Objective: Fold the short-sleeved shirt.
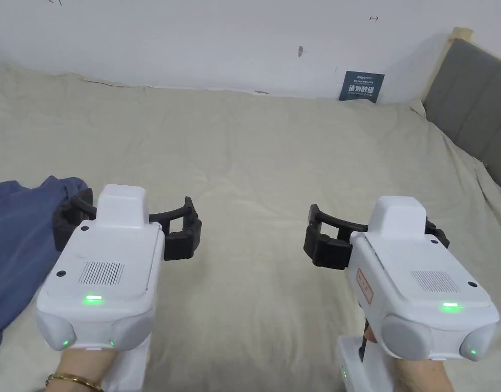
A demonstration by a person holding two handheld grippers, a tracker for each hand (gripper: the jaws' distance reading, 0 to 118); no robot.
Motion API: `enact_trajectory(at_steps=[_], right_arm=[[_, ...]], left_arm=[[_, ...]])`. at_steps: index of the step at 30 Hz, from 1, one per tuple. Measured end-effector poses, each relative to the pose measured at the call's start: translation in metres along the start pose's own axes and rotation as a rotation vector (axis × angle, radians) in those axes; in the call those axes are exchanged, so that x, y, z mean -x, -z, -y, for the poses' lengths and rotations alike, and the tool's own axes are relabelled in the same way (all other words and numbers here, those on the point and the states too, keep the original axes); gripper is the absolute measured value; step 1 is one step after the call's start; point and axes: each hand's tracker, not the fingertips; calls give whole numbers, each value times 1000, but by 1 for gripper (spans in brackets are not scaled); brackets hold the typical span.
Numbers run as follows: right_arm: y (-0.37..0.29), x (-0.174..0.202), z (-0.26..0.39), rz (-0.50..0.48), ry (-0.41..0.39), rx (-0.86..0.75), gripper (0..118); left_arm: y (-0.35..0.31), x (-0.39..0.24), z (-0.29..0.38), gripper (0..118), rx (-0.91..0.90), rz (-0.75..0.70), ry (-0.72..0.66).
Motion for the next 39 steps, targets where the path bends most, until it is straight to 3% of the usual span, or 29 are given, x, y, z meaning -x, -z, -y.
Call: enact_trajectory(at_steps=[15, 22, 24, 25, 27, 29, 31, 32, 34, 36, 37, 38, 39], right_arm=[[1, 1, 3, -1, -2, 7, 118], [1, 4, 7, 13, -62, 29, 118], [4, 7, 3, 75, -237, 69, 118], [6, 10, -1, 114, -421, 47, 118], [9, 19, -5, 194, -911, -61, 118], [14, 28, 2, 265, -1468, -252, 118], [14, 25, 12, 197, -1903, -456, 118], [14, 24, 16, 171, -2036, -525, 118], [8, 20, 21, 49, -2178, -612, 118], [4, 25, 21, -22, -2185, -619, 118], [2, 26, 18, -1, -2146, -606, 118], [1, 31, 11, 9, -2024, -562, 118], [0, 37, 2, 6, -1850, -469, 118]], left_arm=[[0, 1, 1, 118, 4, -2, -6], [1, 1, 8, 118, 28, -2, 20], [5, 0, 8, 118, 49, -19, 207], [7, -2, 6, 118, 28, -43, 412], [11, -3, 12, 118, -116, -83, 867], [15, -6, 25, 118, -344, -141, 1402], [15, 0, 38, 118, -559, -82, 1827], [15, 4, 41, 118, -636, -32, 1930], [12, 4, 41, 118, -622, 75, 1917], [7, -1, 36, 118, -565, 113, 1818], [4, -3, 32, 118, -570, 110, 1759], [2, -2, 26, 118, -574, 100, 1666], [0, -2, 19, 118, -557, 106, 1565]])
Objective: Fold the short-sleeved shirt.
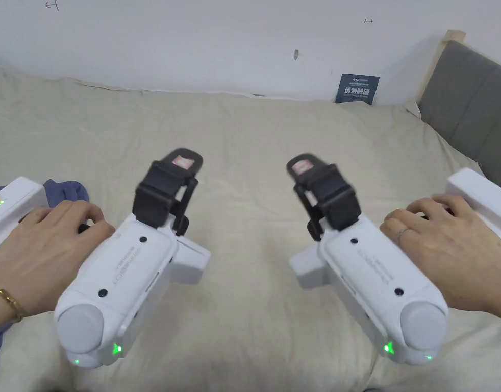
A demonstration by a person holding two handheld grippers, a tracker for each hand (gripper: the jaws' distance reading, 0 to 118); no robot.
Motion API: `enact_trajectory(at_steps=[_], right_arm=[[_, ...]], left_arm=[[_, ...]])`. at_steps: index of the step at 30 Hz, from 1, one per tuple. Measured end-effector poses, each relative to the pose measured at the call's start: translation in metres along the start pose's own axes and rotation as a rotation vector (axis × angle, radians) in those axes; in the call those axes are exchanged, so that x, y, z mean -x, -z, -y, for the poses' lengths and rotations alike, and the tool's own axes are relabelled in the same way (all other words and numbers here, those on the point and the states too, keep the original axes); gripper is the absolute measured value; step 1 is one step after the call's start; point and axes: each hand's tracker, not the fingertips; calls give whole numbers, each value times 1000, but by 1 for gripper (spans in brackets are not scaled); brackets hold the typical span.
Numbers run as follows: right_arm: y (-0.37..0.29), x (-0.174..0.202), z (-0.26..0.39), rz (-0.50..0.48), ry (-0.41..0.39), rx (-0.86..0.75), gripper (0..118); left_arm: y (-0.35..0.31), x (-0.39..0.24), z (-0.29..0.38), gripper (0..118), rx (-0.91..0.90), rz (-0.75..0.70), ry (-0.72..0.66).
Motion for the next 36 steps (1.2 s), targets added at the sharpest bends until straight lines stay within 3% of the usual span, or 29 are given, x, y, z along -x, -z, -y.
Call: enact_trajectory(at_steps=[3, 4, 5, 7, 8, 10, 12, 18, 31, 32, 33, 34, 35, 36], right_arm=[[12, -47, 14, -137, 796, 227, 118], [14, -56, 28, -155, 1086, 277, 118], [12, -58, 41, -155, 1324, 303, 118], [5, -53, 61, -114, 1702, 289, 118], [1, -47, 64, -78, 1814, 281, 118], [-5, -40, 57, -24, 1843, 310, 118], [-11, -32, 50, 35, 1814, 337, 118], [-20, -15, 40, 25, 1892, 420, 118], [-21, -14, 32, 1, 1879, 422, 118], [-20, -15, 32, -2, 1883, 416, 111], [-20, -16, 33, -8, 1893, 401, 89], [-22, -19, 32, -3, 1902, 392, 65], [-22, -21, 31, 6, 1904, 391, 36], [-22, -23, 30, 13, 1900, 396, 2]], left_arm=[[3, 38, -1, 118, 144, -18, -502], [6, 50, 1, 118, 228, -51, -692], [8, 59, 4, 118, 289, -90, -864], [8, 71, 14, 118, 346, -140, -1238], [7, 73, 19, 118, 374, -172, -1403], [4, 68, 24, 118, 423, -207, -1589], [2, 60, 18, 118, 459, -232, -1643], [-7, 43, 7, 118, 494, -196, -1570], [-11, 45, 4, 115, 494, -192, -1552], [-11, 45, 2, 101, 496, -197, -1547], [-11, 46, 2, 66, 493, -199, -1543], [-11, 47, 1, 32, 488, -198, -1541], [-11, 47, 2, 8, 487, -197, -1544], [-9, 48, 3, 2, 492, -194, -1547]])
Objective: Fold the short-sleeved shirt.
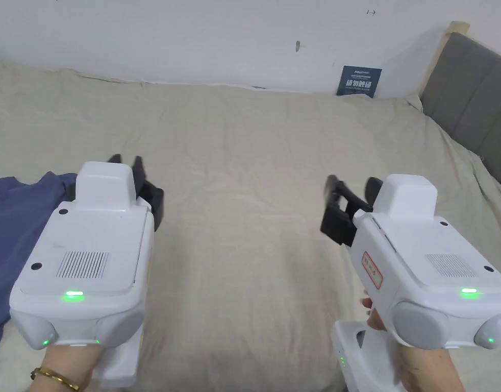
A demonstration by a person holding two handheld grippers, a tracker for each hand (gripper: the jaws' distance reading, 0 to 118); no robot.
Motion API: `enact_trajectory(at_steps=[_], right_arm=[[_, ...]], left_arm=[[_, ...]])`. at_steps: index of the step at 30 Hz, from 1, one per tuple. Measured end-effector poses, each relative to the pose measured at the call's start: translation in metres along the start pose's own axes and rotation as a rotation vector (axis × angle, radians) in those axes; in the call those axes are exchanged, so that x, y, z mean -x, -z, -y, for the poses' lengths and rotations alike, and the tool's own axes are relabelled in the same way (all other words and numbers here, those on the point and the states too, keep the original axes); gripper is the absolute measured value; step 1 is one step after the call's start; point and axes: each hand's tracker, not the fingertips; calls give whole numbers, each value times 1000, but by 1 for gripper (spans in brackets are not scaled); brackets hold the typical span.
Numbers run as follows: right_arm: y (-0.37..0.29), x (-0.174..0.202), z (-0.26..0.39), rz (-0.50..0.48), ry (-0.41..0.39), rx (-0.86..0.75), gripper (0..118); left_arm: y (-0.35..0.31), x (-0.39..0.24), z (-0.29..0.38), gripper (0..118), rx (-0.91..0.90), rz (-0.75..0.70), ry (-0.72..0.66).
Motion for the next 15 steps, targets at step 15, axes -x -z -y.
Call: enact_trajectory(at_steps=[15], right_arm=[[-1, -2, -6, 0, 6, 5, 1]], left_arm=[[-3, -3, -7, 0, -6, 19, 7]])
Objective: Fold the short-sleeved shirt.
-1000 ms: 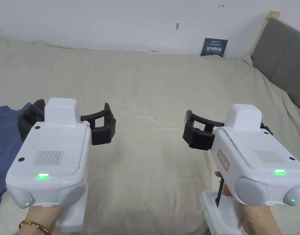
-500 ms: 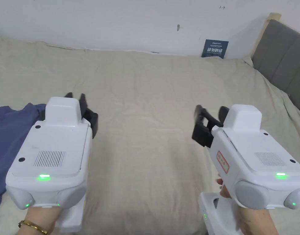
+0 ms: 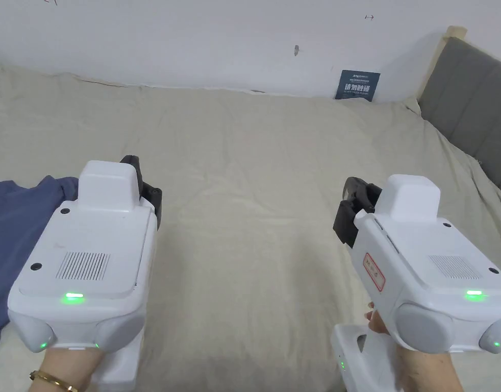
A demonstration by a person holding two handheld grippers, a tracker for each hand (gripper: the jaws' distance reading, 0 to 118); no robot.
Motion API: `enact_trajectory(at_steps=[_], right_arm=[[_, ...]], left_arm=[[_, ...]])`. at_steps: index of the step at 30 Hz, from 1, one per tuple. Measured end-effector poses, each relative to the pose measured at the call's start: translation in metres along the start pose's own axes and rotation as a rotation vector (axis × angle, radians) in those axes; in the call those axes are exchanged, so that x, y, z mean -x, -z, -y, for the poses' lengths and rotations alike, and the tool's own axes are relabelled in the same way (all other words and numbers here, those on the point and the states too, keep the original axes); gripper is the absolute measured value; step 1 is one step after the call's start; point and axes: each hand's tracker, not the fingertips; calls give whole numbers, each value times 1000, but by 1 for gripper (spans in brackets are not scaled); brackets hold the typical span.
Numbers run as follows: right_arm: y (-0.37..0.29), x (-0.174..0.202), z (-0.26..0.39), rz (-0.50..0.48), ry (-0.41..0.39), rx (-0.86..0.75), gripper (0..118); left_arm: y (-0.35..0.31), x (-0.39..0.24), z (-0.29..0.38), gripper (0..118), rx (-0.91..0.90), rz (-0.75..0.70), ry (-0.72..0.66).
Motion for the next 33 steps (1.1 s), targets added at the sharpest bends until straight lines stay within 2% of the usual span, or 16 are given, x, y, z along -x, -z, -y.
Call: enact_trajectory(at_steps=[18, 24, 33], right_arm=[[0, 14, -4, -45, -29, 9, 1], [10, 51, -8, -158, -42, -4, 1], [30, 135, -7, -410, -73, -1, 1]], left_arm=[[-2, 10, 2, 0, 2, -21, 4], [-19, 48, 3, 0, 12, -139, 13], [-63, 124, 6, 0, 34, -374, 27]])
